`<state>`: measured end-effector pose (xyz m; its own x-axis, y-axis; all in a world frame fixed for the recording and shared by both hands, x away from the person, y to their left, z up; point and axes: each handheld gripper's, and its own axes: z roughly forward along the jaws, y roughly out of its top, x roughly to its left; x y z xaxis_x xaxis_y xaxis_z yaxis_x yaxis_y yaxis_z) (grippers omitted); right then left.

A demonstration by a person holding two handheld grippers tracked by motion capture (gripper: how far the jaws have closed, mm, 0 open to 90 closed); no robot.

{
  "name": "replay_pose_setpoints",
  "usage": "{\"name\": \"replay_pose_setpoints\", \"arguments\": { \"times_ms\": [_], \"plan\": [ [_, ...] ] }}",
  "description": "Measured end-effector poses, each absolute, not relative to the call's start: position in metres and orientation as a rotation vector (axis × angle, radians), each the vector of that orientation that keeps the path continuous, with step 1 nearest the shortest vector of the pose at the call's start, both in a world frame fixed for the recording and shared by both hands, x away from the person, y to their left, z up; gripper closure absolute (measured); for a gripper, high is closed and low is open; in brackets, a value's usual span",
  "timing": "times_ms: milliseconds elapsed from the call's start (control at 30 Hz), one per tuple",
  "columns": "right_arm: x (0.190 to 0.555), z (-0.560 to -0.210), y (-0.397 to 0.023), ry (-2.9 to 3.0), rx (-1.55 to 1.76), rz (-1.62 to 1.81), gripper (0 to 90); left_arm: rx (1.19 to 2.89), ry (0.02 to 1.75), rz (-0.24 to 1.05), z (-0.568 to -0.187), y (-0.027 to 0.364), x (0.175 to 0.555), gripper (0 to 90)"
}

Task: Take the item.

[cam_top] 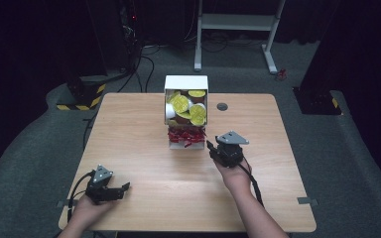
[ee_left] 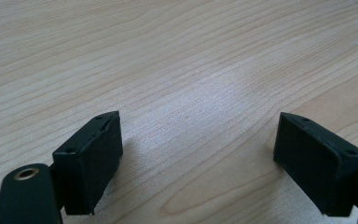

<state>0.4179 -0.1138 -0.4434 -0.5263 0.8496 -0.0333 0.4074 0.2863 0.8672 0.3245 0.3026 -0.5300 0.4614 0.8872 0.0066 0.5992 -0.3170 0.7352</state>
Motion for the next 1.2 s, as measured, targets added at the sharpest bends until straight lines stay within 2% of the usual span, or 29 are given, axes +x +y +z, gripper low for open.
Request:
{"name": "replay_pose_setpoints", "arguments": {
  "times_ms": [467,1200],
  "plan": [
    [0.441,-0.445,-0.087,2.067,1.139,1.116,61.2,2.039,1.224,0.548,-0.53,0.303,0.326,15.8],
    [0.461,-0.446,-0.079,2.088,1.12,1.085,80.6,2.041,1.219,0.545,-0.53,0.303,0.326,15.8]
  ]
}}
